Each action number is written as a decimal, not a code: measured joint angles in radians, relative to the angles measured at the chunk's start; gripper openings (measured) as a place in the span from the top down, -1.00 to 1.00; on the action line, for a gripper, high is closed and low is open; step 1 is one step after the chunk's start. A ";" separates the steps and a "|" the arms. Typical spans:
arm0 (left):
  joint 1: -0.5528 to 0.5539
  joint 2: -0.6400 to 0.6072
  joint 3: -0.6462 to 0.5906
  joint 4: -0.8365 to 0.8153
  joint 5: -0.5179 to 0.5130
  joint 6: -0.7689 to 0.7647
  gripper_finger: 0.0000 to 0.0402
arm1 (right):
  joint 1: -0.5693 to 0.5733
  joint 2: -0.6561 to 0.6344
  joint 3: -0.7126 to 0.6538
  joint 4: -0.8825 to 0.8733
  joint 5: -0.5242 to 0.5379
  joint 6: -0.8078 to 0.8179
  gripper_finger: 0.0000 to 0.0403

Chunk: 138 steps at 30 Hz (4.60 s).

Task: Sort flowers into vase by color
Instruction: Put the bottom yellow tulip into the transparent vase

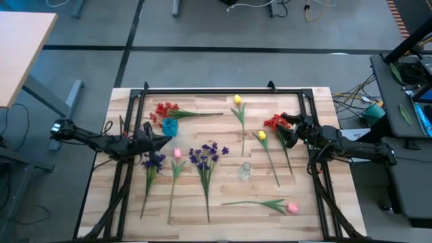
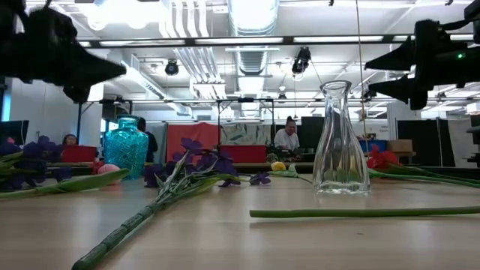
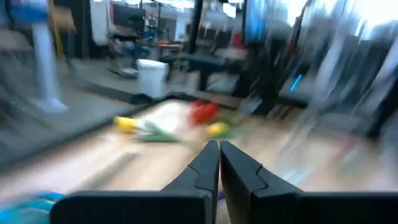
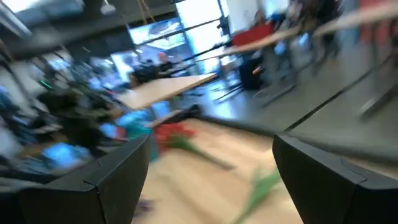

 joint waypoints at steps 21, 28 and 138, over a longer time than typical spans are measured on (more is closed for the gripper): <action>0.000 0.089 0.000 0.226 0.000 -0.368 1.00 | 0.000 0.000 0.000 0.023 -0.024 0.178 -0.62; 0.000 0.174 0.000 0.325 0.000 -0.344 1.00 | 0.000 0.000 0.000 0.077 -0.027 0.177 -0.62; -0.115 0.823 0.542 0.000 -0.114 -0.128 1.00 | 0.166 1.155 0.715 -0.539 0.091 0.507 0.91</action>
